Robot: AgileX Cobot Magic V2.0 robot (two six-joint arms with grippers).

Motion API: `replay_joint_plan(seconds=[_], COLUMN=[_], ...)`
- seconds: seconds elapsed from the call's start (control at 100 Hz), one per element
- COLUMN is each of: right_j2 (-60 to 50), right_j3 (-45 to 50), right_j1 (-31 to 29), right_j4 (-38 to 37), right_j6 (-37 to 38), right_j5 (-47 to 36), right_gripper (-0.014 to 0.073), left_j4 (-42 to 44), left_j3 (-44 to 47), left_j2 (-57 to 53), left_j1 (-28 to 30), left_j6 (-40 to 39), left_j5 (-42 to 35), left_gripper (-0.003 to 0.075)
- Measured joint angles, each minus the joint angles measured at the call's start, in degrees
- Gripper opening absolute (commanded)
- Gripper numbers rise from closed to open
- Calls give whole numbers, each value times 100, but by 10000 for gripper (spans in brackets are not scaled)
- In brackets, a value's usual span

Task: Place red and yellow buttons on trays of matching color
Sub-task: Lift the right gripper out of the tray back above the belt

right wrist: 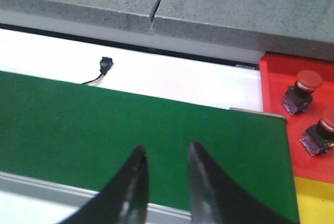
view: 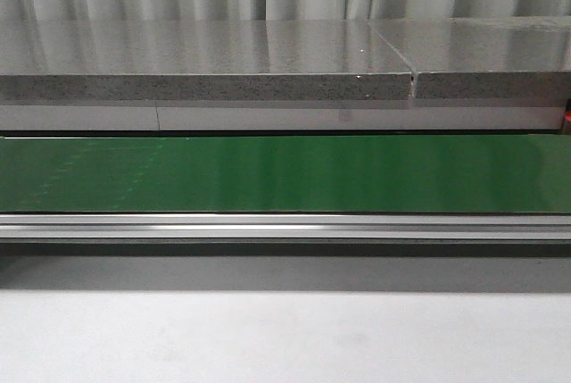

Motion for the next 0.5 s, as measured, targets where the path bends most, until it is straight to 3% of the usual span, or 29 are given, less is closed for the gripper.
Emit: replay_joint_plan(seconds=[0.05,0.5], right_j2=[-2,-2], right_j3=[13,13], right_j1=[0,0], right_j4=[0,-11], right_j6=[0,-9], right_j5=[104,243], right_gripper=[-76,-68], left_j4=[0,0], left_j3=[0,0], left_j2=[0,0], left_j1=[0,0], left_j6=[0,0], left_j5=[0,0], left_gripper=[-19,-19])
